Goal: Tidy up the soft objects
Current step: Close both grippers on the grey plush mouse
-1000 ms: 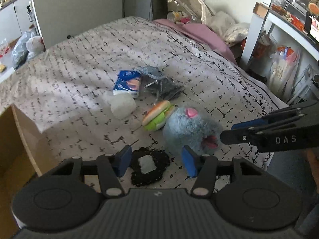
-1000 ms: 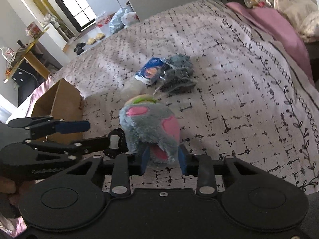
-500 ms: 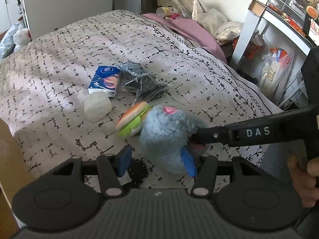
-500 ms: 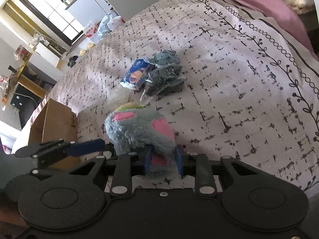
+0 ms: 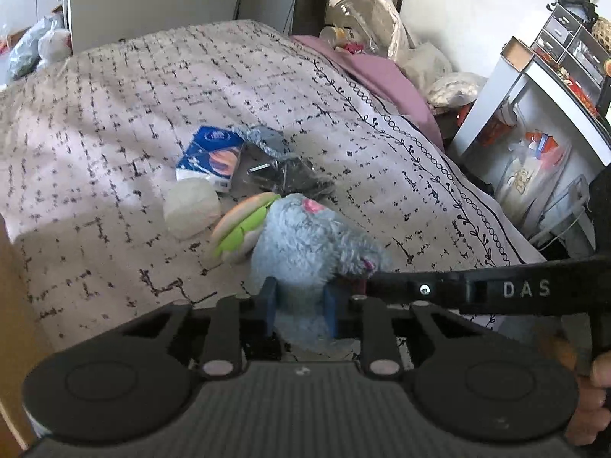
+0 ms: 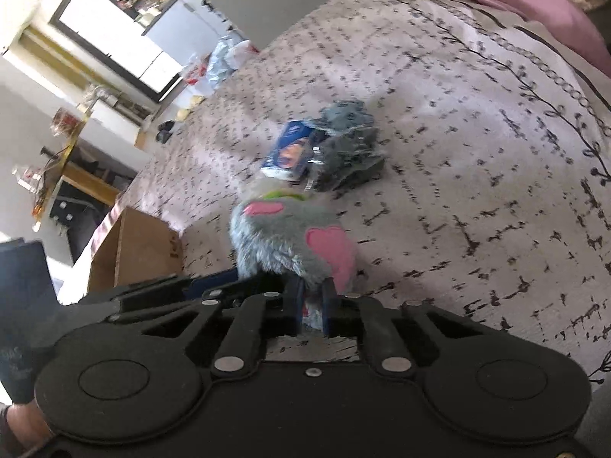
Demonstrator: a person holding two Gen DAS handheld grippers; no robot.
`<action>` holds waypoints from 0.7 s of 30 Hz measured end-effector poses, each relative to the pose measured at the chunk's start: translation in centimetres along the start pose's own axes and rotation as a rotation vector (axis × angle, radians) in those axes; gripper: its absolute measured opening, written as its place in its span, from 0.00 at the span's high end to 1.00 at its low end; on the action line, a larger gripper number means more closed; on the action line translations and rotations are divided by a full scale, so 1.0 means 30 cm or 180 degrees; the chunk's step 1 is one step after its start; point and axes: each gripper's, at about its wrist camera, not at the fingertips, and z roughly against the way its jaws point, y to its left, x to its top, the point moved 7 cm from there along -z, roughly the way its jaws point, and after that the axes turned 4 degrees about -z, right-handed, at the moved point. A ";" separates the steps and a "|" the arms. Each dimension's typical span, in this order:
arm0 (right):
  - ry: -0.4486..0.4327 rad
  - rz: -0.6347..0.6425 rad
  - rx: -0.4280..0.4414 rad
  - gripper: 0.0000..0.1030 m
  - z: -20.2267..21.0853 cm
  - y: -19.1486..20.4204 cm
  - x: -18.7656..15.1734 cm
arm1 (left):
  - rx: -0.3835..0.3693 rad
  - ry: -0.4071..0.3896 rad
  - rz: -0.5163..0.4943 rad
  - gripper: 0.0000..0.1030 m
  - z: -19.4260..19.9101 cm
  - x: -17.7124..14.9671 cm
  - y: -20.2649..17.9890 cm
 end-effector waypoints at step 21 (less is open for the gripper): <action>-0.0340 0.0373 0.0101 0.93 0.113 0.209 0.020 | 0.0095 -0.0559 -0.0097 0.84 0.253 0.062 0.023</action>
